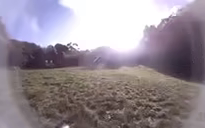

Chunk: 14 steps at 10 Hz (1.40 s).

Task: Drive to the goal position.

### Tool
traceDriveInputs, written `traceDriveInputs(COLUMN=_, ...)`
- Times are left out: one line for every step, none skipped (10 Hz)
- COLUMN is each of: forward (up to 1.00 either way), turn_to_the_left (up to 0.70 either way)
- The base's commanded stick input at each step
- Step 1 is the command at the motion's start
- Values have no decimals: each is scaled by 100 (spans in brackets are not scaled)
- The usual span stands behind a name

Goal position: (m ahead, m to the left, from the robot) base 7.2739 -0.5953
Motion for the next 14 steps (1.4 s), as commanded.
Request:
traceDriveInputs(forward=70, turn_to_the_left=0)
traceDriveInputs(forward=70, turn_to_the_left=0)
traceDriveInputs(forward=70, turn_to_the_left=0)
traceDriveInputs(forward=70, turn_to_the_left=0)
traceDriveInputs(forward=70, turn_to_the_left=0)
traceDriveInputs(forward=70, turn_to_the_left=0)
traceDriveInputs(forward=70, turn_to_the_left=0)
traceDriveInputs(forward=70, turn_to_the_left=0)
traceDriveInputs(forward=70, turn_to_the_left=0)
traceDriveInputs(forward=70, turn_to_the_left=0)
traceDriveInputs(forward=70, turn_to_the_left=0)
traceDriveInputs(forward=70, turn_to_the_left=0)
traceDriveInputs(forward=70, turn_to_the_left=0)
traceDriveInputs(forward=70, turn_to_the_left=0)
